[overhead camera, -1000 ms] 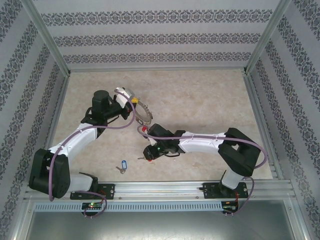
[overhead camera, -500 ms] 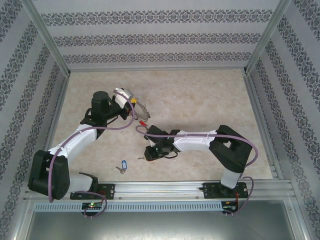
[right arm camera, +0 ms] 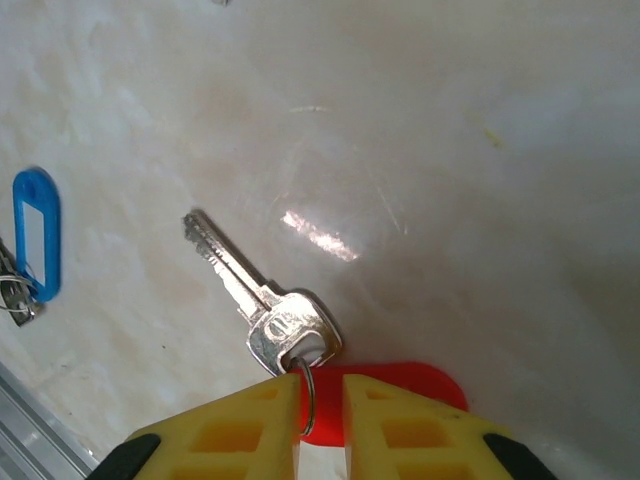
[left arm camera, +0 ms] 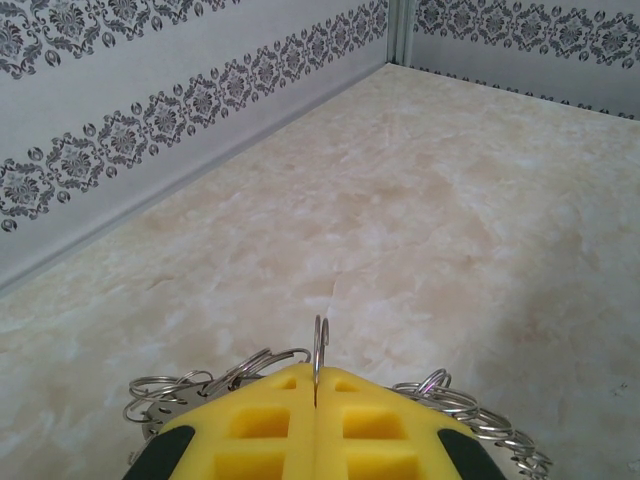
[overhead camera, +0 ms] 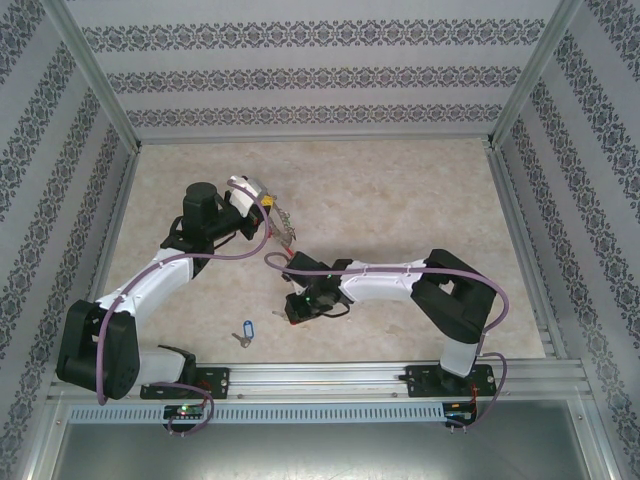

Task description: Put the keys on the keyring

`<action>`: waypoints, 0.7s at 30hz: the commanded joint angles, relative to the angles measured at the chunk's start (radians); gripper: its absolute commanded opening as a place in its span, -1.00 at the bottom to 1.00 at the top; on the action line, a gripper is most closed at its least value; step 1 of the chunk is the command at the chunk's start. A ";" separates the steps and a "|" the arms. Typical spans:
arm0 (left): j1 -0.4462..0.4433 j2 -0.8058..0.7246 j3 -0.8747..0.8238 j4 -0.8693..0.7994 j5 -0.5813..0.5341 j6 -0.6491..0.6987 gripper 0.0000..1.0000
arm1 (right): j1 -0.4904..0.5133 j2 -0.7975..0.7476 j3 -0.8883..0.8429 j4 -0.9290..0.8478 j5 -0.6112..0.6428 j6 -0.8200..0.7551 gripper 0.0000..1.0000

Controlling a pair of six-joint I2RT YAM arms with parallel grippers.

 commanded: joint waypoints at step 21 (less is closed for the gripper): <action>0.012 -0.030 0.006 -0.001 0.069 0.026 -1.00 | -0.089 -0.247 -0.157 -0.085 0.148 -0.019 -0.97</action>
